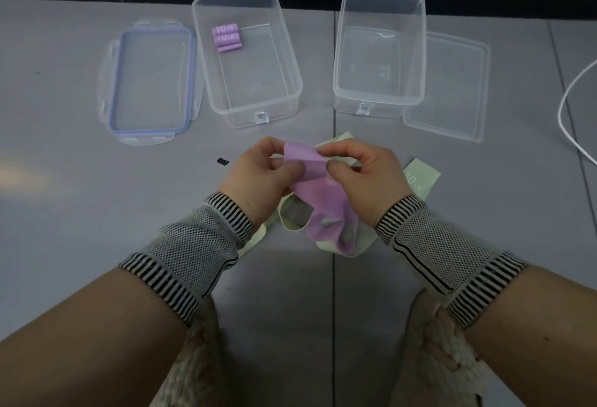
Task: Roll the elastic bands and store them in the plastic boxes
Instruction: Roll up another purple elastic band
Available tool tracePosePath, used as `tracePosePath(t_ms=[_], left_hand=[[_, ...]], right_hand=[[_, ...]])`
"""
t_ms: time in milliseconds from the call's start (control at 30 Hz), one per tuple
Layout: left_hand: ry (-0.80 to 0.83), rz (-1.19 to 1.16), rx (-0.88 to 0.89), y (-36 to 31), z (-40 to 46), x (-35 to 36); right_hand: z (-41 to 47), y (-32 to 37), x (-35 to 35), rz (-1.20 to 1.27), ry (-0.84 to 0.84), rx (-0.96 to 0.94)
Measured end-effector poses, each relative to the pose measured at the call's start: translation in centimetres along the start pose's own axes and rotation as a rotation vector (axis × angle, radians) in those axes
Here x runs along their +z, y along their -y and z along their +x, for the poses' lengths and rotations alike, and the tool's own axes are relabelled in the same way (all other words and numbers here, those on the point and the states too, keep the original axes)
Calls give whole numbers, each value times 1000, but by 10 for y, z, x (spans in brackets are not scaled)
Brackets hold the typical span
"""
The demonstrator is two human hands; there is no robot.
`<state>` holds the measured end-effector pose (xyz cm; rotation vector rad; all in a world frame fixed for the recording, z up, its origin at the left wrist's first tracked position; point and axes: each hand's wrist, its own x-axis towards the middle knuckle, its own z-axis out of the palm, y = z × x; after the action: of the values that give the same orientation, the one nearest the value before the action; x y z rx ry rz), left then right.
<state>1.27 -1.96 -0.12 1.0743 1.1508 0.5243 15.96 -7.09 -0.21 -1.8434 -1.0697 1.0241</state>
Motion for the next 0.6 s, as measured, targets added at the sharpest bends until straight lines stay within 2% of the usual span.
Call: tracePosePath(t_ms=[233, 333, 400, 467, 533, 600], left_hand=[[-158, 120, 23, 3, 1, 6], [-205, 322, 106, 9, 4, 0], [-212, 426, 175, 9, 3, 0], [-300, 492, 225, 6, 4, 0], [-438, 464, 162, 7, 11, -7], [-564, 367, 10, 9, 17, -20]], right_hand=[[-2, 1, 1, 1, 50, -19], [0, 1, 2, -22, 47, -39], [1, -1, 3, -13, 11, -44], [3, -4, 2, -26, -73, -36], [4, -8, -2, -61, -149, -16], [4, -14, -3, -110, -168, 20]])
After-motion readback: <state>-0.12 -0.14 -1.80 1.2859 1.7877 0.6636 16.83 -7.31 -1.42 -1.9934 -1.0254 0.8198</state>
